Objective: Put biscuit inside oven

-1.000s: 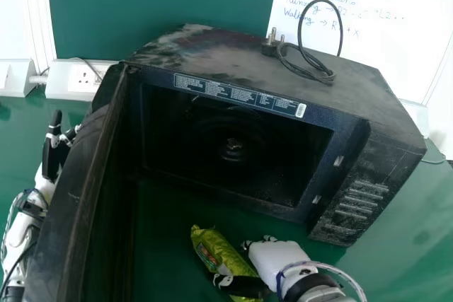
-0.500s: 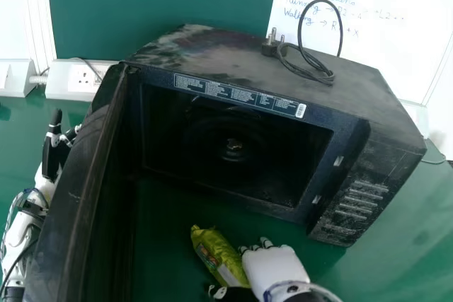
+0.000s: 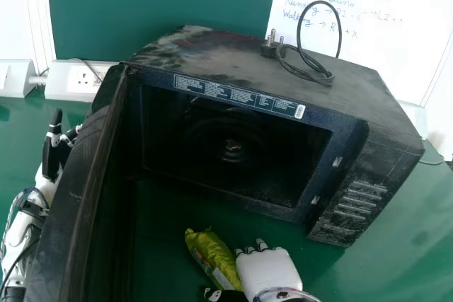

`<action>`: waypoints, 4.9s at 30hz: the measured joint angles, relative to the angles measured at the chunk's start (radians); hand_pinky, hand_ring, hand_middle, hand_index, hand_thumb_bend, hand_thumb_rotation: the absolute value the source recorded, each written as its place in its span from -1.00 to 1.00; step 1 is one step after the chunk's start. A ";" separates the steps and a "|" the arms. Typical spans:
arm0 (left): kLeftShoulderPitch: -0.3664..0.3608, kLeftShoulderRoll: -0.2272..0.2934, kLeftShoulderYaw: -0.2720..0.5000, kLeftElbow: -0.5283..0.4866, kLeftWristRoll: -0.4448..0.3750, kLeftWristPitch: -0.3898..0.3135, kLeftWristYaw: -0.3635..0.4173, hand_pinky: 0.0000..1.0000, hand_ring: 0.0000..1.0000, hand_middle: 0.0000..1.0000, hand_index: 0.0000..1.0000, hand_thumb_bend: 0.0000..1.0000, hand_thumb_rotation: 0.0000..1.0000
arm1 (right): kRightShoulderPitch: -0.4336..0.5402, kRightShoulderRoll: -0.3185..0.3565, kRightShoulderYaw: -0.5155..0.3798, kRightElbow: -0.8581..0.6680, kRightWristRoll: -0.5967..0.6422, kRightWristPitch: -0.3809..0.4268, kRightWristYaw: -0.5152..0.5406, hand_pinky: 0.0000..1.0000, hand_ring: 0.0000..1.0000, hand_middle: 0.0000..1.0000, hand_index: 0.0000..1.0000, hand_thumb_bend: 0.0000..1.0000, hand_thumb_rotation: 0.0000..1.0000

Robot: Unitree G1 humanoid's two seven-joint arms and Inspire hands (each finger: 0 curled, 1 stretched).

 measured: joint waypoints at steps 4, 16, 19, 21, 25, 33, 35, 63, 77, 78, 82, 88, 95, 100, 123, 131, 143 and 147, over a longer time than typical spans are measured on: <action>0.000 0.000 0.000 0.000 -0.001 0.000 -0.001 -0.52 -0.37 -0.18 -0.02 0.04 -0.84 | -0.003 0.009 0.000 0.018 -0.008 0.003 -0.016 0.43 0.70 0.84 0.82 0.76 -0.04; 0.000 0.001 0.001 0.000 -0.001 0.001 -0.003 -0.52 -0.37 -0.18 -0.02 0.04 -0.84 | 0.009 -0.026 0.005 0.095 -0.033 0.006 -0.199 0.10 0.38 0.58 0.58 0.50 -0.74; 0.000 0.001 0.001 -0.002 -0.001 0.002 -0.001 -0.52 -0.37 -0.18 -0.02 0.04 -0.84 | 0.013 -0.027 0.015 0.116 -0.061 0.018 -0.255 -0.08 0.15 0.37 0.43 0.51 -0.70; 0.000 0.001 0.001 -0.003 -0.001 0.002 -0.001 -0.52 -0.37 -0.18 -0.02 0.04 -0.84 | 0.011 -0.025 0.021 0.134 -0.072 0.029 -0.285 -0.20 -0.01 0.22 0.34 0.50 -0.71; 0.000 0.001 0.001 -0.007 0.000 0.002 0.000 -0.52 -0.37 -0.19 -0.02 0.04 -0.84 | 0.011 -0.020 0.023 0.156 -0.070 0.059 -0.329 -0.50 -0.35 -0.15 0.24 0.58 -0.83; 0.000 0.002 0.001 -0.017 0.000 0.002 0.000 -0.51 -0.37 -0.18 -0.02 0.04 -0.84 | -0.017 -0.014 0.019 0.170 -0.057 0.078 -0.305 -0.51 -0.31 -0.04 -0.02 0.07 -1.00; 0.000 0.002 0.001 -0.018 0.000 0.002 0.000 -0.52 -0.37 -0.18 -0.02 0.04 -0.84 | -0.023 -0.014 0.016 0.170 -0.049 0.078 -0.294 -0.49 -0.29 -0.04 -0.02 0.07 -1.00; 0.000 0.002 0.001 -0.018 0.003 0.006 0.002 -0.51 -0.37 -0.18 -0.02 0.04 -0.84 | -0.020 -0.034 -0.106 0.045 0.218 0.066 -0.227 -0.53 -0.33 -0.06 -0.01 0.05 -1.00; 0.000 0.002 0.001 -0.016 0.003 0.007 -0.003 -0.51 -0.36 -0.17 -0.02 0.04 -0.84 | -0.171 -0.003 -0.174 0.028 0.232 0.100 -0.167 -0.78 -0.58 -0.06 -0.03 0.05 -1.00; 0.000 0.002 0.001 -0.015 0.003 0.007 -0.003 -0.51 -0.36 -0.17 -0.02 0.04 -0.84 | -0.181 -0.001 -0.176 0.028 0.232 0.103 -0.162 -0.80 -0.60 -0.06 -0.03 0.06 -1.00; 0.000 0.002 0.001 -0.015 0.003 0.007 -0.004 -0.51 -0.36 -0.17 -0.02 0.04 -0.84 | -0.211 0.008 -0.179 0.039 0.231 0.117 -0.159 -0.81 -0.62 -0.06 -0.02 0.05 -1.00; 0.000 0.002 0.001 -0.014 0.003 0.007 -0.004 -0.52 -0.36 -0.17 -0.02 0.04 -0.84 | -0.258 0.008 -0.183 0.076 0.237 0.131 -0.173 -0.76 -0.58 -0.06 -0.03 0.04 -1.00; 0.000 0.002 0.001 -0.015 0.002 0.008 -0.005 -0.51 -0.36 -0.17 -0.02 0.04 -0.84 | -0.331 0.016 -0.176 0.159 0.262 0.152 -0.268 -0.79 -0.63 -0.06 -0.03 0.05 -1.00; 0.000 0.002 0.001 -0.016 0.002 0.008 -0.005 -0.51 -0.36 -0.17 -0.02 0.04 -0.84 | -0.383 0.019 -0.169 0.237 0.306 0.171 -0.347 -0.84 -0.71 -0.06 -0.03 0.05 -1.00; 0.003 0.002 0.000 -0.017 0.004 0.008 -0.002 -0.52 -0.37 -0.18 -0.02 0.04 -0.84 | -0.607 -0.053 -0.110 0.660 0.452 0.225 -0.690 -0.71 -0.55 -0.20 -0.01 0.04 -1.00; 0.008 0.002 0.000 -0.034 0.004 0.015 0.008 -0.51 -0.36 -0.18 -0.02 0.04 -0.84 | -0.705 -0.104 -0.071 0.897 0.537 0.201 -0.891 -0.64 -0.49 -0.19 -0.01 0.04 -1.00; 0.016 0.002 0.000 -0.045 0.003 0.024 0.007 -0.51 -0.37 -0.18 -0.02 0.04 -0.84 | -0.859 -0.182 -0.008 1.215 0.663 0.125 -1.164 -0.60 -0.43 -0.12 -0.02 0.05 -1.00; 0.018 0.002 0.000 -0.047 0.003 0.026 0.008 -0.52 -0.37 -0.18 -0.02 0.04 -0.84 | -0.894 -0.190 0.015 1.301 0.688 0.110 -1.253 -0.62 -0.43 -0.12 -0.02 0.05 -1.00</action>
